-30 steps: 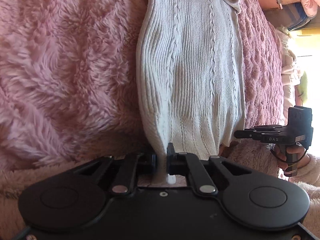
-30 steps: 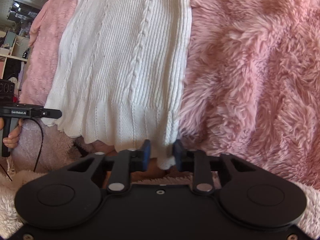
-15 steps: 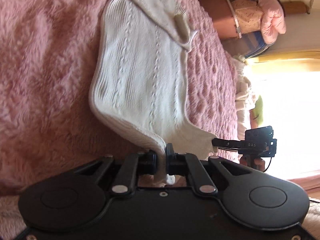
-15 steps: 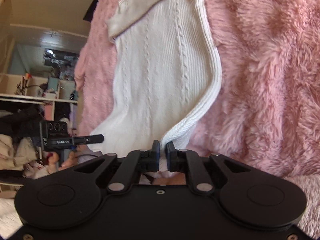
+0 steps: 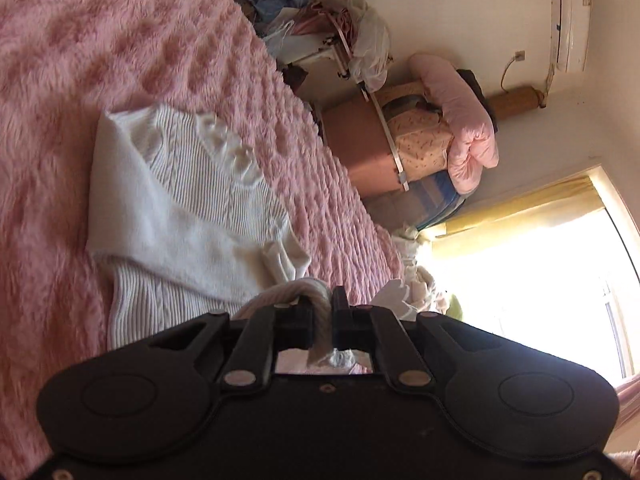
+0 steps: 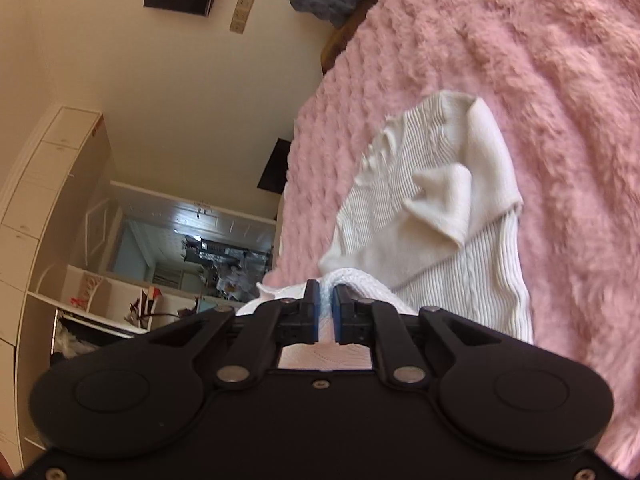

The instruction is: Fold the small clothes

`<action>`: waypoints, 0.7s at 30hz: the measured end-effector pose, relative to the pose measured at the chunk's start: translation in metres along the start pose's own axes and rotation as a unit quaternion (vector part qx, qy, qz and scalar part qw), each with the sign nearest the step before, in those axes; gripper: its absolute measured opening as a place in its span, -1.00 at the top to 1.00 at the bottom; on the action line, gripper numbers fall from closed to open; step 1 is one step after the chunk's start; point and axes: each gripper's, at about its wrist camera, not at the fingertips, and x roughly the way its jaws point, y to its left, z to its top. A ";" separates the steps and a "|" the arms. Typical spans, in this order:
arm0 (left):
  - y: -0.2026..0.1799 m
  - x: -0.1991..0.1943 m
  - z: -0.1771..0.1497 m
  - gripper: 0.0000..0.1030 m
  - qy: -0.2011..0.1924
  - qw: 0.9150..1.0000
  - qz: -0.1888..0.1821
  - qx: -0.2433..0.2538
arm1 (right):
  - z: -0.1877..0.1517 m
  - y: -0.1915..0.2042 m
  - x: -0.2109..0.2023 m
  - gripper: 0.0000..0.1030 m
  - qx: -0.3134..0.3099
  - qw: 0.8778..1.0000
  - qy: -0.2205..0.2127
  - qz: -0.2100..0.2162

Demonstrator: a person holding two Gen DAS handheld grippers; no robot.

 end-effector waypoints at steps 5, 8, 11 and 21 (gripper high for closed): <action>0.025 0.024 0.074 0.90 -0.008 1.000 0.010 -0.001 | 0.057 -0.014 0.039 0.85 0.016 0.999 -0.025 0.010; 0.042 0.048 0.109 0.90 -0.007 1.000 0.023 -0.012 | 0.085 -0.023 0.065 0.85 0.027 0.999 -0.028 0.006; 0.075 0.070 0.140 0.90 -0.005 0.998 0.047 -0.044 | 0.108 -0.037 0.091 0.85 0.041 0.999 -0.027 -0.015; 0.143 0.129 0.181 0.90 0.005 0.988 0.117 -0.100 | 0.147 -0.094 0.151 0.85 0.091 0.991 -0.021 -0.093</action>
